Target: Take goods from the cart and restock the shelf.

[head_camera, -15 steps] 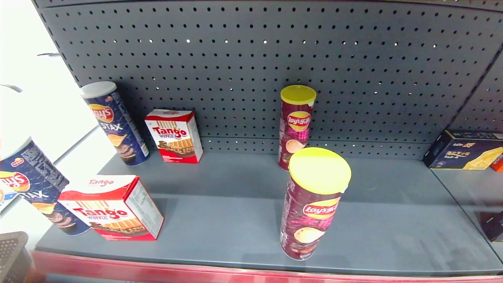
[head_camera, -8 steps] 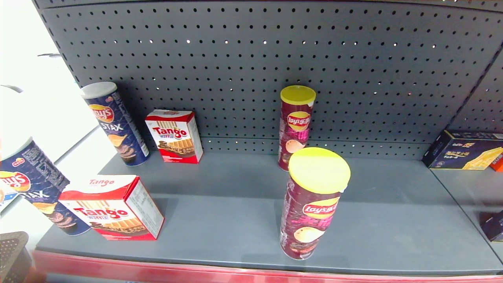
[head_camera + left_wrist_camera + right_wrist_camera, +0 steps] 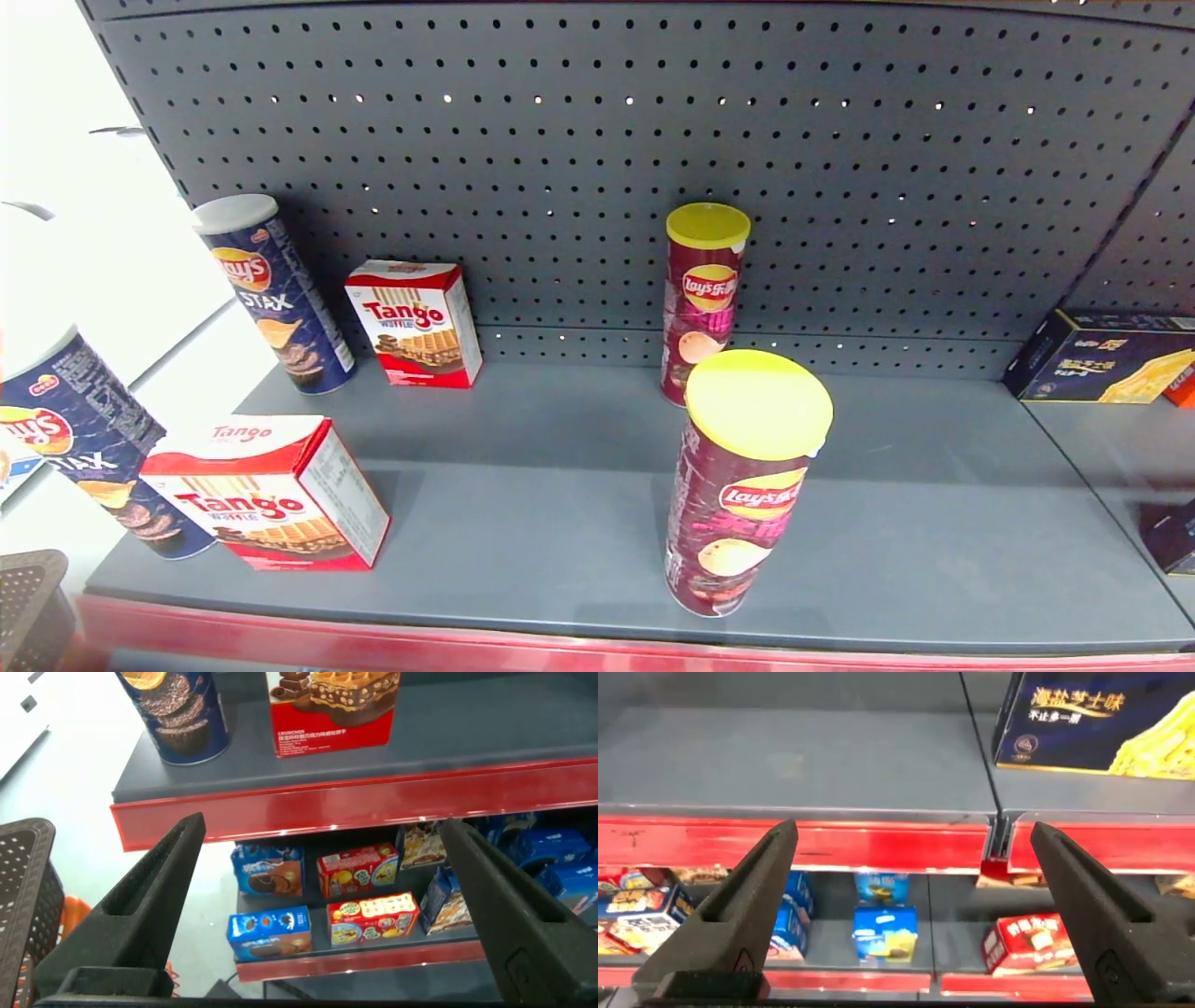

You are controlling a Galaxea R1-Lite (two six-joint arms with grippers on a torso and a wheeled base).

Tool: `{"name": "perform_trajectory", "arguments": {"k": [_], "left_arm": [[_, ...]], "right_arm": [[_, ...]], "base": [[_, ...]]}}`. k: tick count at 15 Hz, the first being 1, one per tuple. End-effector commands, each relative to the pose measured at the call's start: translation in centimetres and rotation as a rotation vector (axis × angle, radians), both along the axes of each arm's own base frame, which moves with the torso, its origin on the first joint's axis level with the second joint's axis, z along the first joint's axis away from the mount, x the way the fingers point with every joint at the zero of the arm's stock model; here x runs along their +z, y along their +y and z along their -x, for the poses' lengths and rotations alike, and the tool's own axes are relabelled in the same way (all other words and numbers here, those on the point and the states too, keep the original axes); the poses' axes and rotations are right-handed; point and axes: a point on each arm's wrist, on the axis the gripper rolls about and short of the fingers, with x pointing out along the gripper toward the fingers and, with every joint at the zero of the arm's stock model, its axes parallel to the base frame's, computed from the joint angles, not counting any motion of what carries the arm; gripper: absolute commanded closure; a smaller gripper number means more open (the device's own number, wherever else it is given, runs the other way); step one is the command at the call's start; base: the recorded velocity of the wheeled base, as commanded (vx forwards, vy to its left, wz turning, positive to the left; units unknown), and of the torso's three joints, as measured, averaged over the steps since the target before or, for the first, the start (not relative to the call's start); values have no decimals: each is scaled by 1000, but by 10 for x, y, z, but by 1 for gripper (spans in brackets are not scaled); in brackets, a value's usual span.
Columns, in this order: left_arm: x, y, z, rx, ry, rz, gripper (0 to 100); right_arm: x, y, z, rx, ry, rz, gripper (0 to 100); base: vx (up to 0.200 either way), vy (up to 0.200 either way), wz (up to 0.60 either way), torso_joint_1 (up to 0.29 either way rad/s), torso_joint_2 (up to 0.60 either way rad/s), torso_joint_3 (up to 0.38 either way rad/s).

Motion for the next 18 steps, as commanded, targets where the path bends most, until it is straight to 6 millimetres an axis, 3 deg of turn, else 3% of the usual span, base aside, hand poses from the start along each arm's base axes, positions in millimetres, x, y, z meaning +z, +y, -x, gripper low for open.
{"name": "perform_trajectory", "arguments": {"k": [1,18], "left_arm": [[0,0,0,0,0,-1,0],[0,0,0,5,2,16,0]], "right_arm": [[0,0,1,3,-13,0,0],[0,0,1,14,-13,0,0]], "base": [[0,0,0,0,0,0],[-24,0,-35,2,0,0]]}}
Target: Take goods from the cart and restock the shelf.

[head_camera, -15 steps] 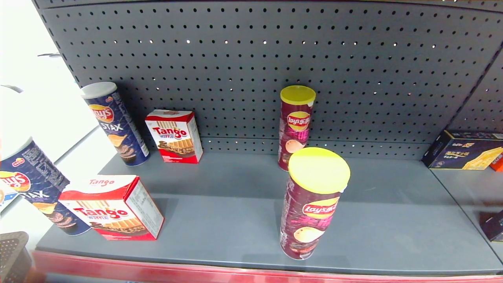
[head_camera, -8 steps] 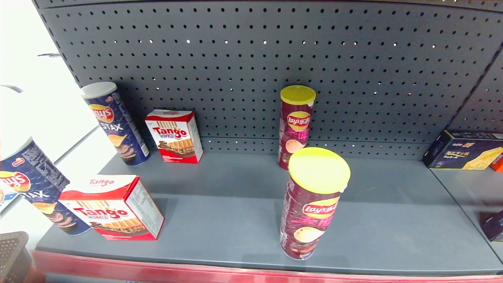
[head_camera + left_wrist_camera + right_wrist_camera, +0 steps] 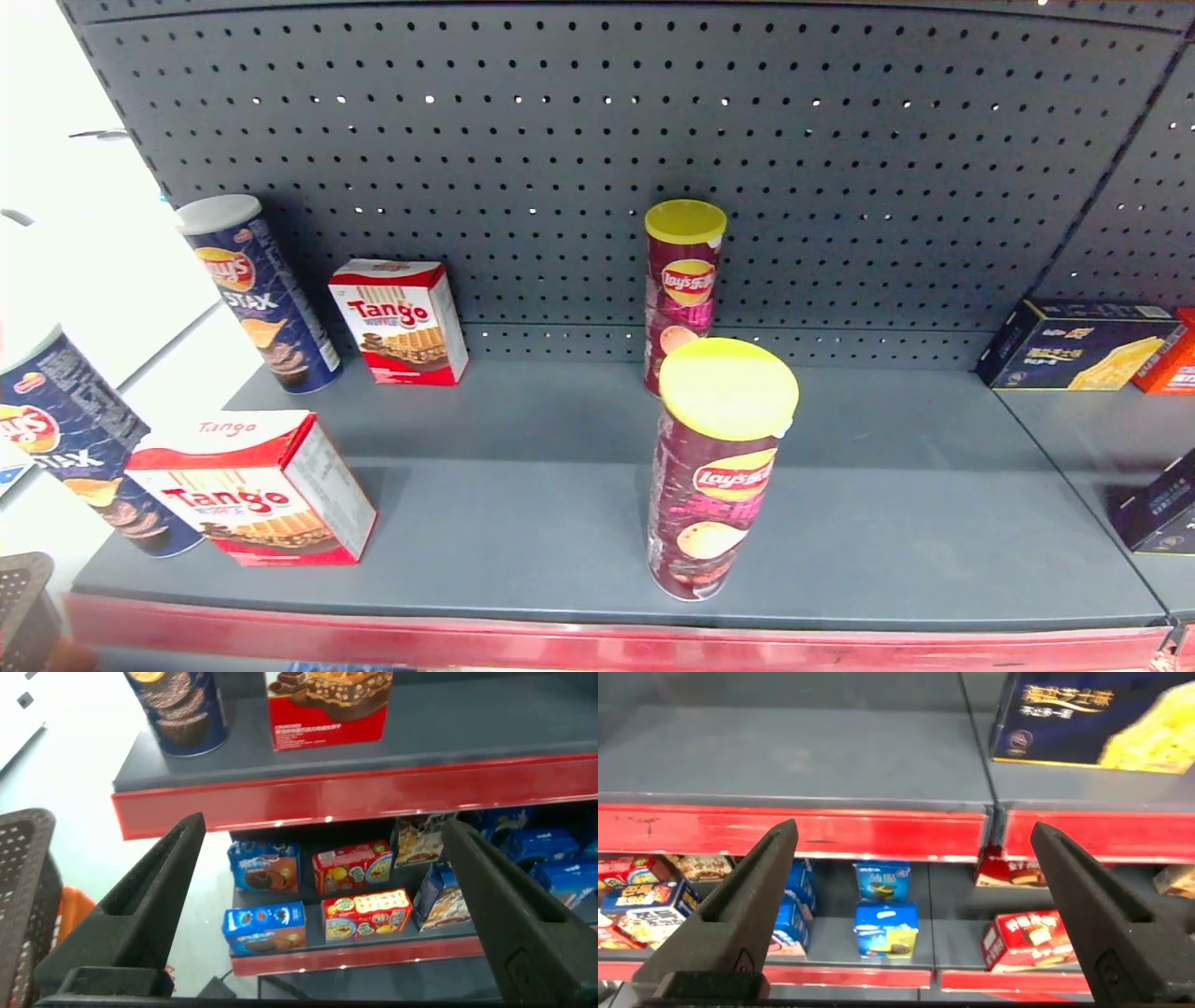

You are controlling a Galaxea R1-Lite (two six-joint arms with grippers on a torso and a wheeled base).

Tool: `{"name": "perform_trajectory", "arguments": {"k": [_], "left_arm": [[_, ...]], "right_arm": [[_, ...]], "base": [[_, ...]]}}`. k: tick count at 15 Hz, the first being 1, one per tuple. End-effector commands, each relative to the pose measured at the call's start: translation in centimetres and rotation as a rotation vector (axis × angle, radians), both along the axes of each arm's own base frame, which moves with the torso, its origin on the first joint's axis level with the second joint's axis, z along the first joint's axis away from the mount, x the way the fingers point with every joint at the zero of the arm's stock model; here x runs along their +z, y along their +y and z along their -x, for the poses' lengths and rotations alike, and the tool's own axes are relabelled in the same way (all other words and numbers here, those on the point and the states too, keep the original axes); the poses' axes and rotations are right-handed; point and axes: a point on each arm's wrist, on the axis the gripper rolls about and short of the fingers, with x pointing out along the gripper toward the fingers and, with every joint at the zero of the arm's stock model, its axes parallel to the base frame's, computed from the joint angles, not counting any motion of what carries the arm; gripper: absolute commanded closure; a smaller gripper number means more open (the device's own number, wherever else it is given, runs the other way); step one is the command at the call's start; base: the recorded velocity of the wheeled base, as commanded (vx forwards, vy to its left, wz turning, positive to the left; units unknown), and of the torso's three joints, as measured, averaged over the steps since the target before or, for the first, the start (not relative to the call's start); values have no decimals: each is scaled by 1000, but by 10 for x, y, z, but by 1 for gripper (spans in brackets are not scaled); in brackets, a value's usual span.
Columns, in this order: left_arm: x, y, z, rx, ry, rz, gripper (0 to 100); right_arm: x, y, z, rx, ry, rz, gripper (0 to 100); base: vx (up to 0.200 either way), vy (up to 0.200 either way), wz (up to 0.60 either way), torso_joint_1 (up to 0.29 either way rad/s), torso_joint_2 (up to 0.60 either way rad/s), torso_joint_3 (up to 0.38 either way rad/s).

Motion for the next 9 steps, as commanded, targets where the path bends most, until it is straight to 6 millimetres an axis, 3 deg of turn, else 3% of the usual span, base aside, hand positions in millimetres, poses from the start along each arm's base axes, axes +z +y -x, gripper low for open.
{"name": "perform_trajectory", "arguments": {"k": [1,9], "left_arm": [[0,0,0,1,1,0,0],[0,0,0,5,1,-3,0]], "right_arm": [[0,0,0,0,2,0,0],[0,0,0,0,2,0,0]], "base": [[0,0,0,0,0,0],[0,0,0,0,0,0]]}}
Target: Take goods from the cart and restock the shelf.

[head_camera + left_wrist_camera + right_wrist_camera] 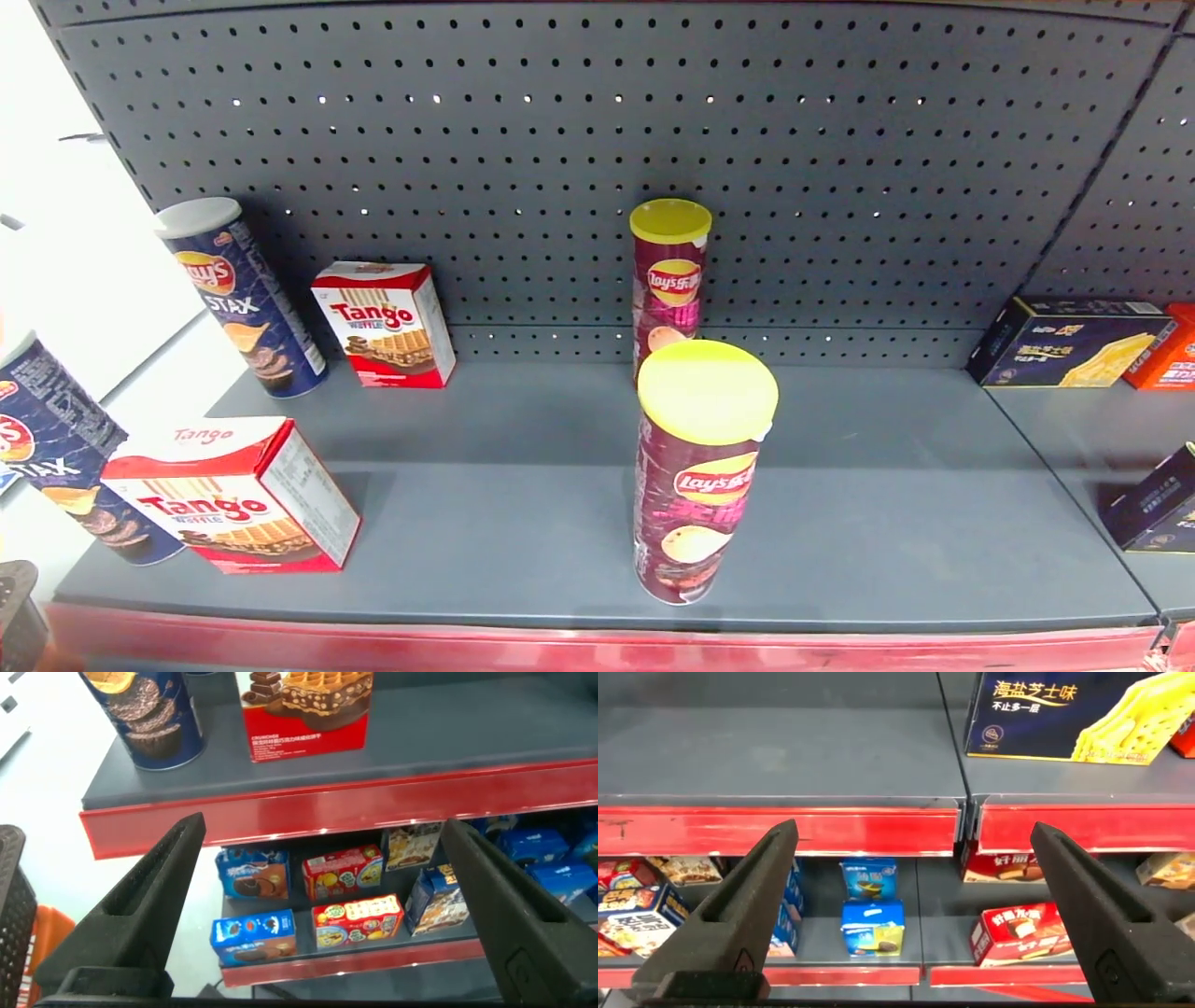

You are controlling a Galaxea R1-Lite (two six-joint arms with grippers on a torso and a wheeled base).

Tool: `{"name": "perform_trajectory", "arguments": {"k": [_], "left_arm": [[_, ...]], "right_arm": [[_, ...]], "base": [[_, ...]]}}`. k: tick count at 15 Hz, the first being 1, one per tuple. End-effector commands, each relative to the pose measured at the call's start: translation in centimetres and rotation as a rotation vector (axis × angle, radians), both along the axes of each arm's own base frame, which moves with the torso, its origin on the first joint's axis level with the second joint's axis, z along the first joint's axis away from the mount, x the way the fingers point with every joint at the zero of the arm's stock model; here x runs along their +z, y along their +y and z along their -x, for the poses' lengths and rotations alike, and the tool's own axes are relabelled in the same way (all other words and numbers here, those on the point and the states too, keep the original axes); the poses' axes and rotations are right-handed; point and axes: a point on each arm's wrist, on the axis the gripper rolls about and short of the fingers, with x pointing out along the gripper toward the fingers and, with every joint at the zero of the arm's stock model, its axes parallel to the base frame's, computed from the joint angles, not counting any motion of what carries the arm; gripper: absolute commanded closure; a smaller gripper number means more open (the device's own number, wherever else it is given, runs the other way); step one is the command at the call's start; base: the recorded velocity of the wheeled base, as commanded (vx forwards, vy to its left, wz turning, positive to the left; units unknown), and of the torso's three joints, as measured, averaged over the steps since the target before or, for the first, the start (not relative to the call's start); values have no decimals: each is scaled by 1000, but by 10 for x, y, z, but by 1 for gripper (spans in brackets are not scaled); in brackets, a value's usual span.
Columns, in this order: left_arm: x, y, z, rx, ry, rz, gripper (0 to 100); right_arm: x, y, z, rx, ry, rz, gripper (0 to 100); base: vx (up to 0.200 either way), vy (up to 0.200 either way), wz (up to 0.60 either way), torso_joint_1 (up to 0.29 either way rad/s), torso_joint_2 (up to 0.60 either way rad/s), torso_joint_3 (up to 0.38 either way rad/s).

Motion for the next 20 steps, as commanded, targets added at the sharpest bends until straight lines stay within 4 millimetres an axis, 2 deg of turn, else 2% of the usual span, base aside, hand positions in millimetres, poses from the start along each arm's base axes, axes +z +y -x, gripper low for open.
{"name": "perform_trajectory", "arguments": {"k": [1,2,10,11,20], "left_arm": [[0,0,0,13,1,3,0],[0,1,0,27,1,3,0],[0,1,0,33,-1,27,0],[0,1,0,33,-1,27,0],[0,1,0,33,-1,29,0]], "right_arm": [[0,0,0,0,1,0,0],[0,0,0,0,1,0,0],[0,0,0,0,1,0,0],[0,0,0,0,1,0,0],[0,0,0,0,1,0,0]], "base": [[0,0,0,0,0,0],[0,-200,0,2,-2,2],[0,0,0,0,0,0],[0,-200,0,2,2,2],[0,0,0,0,0,0]]}}
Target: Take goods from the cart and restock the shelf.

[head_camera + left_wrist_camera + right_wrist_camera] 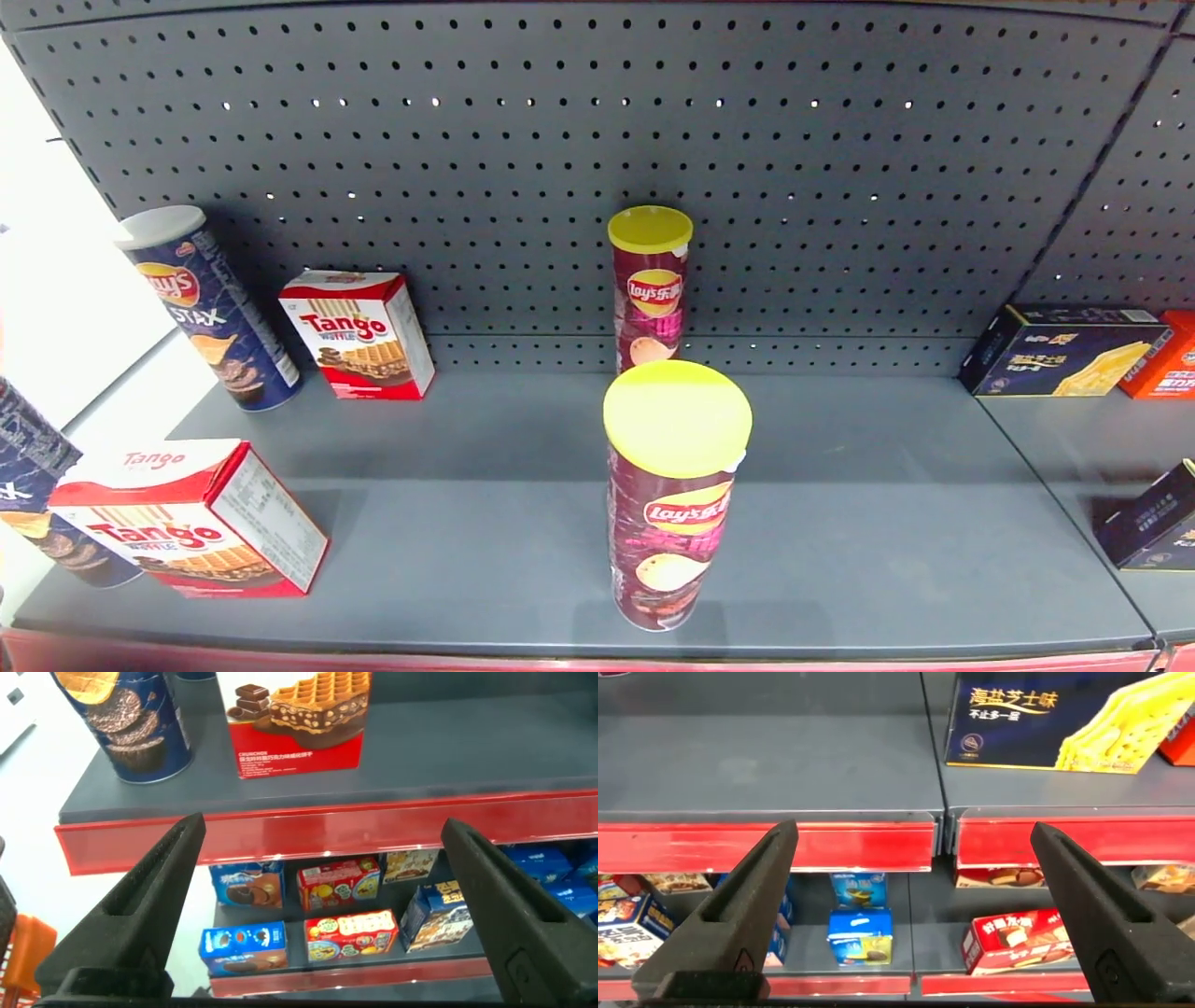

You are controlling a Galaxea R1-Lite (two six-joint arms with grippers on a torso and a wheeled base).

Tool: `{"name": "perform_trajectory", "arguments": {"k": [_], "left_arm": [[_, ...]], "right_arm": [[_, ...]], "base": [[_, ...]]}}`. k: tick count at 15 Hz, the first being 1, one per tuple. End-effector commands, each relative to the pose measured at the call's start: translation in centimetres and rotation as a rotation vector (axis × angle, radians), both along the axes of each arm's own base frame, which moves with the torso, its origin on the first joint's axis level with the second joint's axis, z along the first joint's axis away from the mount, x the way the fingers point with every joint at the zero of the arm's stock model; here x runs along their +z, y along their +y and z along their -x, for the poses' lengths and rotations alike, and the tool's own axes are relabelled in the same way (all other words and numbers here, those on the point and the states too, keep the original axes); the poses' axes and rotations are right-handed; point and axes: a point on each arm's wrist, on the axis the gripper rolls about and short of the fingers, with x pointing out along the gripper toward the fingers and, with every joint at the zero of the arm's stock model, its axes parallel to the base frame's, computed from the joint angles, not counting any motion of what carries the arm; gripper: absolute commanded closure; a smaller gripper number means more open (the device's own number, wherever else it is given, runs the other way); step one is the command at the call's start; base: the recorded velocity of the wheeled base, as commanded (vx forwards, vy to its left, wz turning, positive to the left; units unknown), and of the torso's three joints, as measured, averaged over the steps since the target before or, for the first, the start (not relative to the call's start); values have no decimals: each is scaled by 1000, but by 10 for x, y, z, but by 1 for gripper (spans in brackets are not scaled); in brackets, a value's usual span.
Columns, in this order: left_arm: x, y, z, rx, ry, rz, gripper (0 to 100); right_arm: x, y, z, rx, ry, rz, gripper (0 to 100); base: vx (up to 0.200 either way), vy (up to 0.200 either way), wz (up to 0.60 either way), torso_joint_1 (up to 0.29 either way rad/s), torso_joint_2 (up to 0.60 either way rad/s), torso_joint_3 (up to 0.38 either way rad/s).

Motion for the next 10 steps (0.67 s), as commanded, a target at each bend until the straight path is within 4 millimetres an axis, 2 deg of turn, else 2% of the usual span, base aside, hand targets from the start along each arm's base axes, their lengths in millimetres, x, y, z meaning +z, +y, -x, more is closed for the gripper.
{"name": "perform_trajectory", "arguments": {"k": [1,5,6,10], "left_arm": [[0,0,0,-1,0,-1,0],[0,0,0,0,0,-1,0],[0,0,0,0,0,1,0],[0,0,0,-1,0,-1,0]], "right_arm": [[0,0,0,0,2,1,0],[0,0,0,0,2,1,0],[0,0,0,0,2,1,0],[0,0,0,0,2,1,0]], "base": [[0,0,0,0,0,0],[0,0,0,0,0,0],[-200,0,0,2,-2,2],[0,0,0,0,0,0]]}}
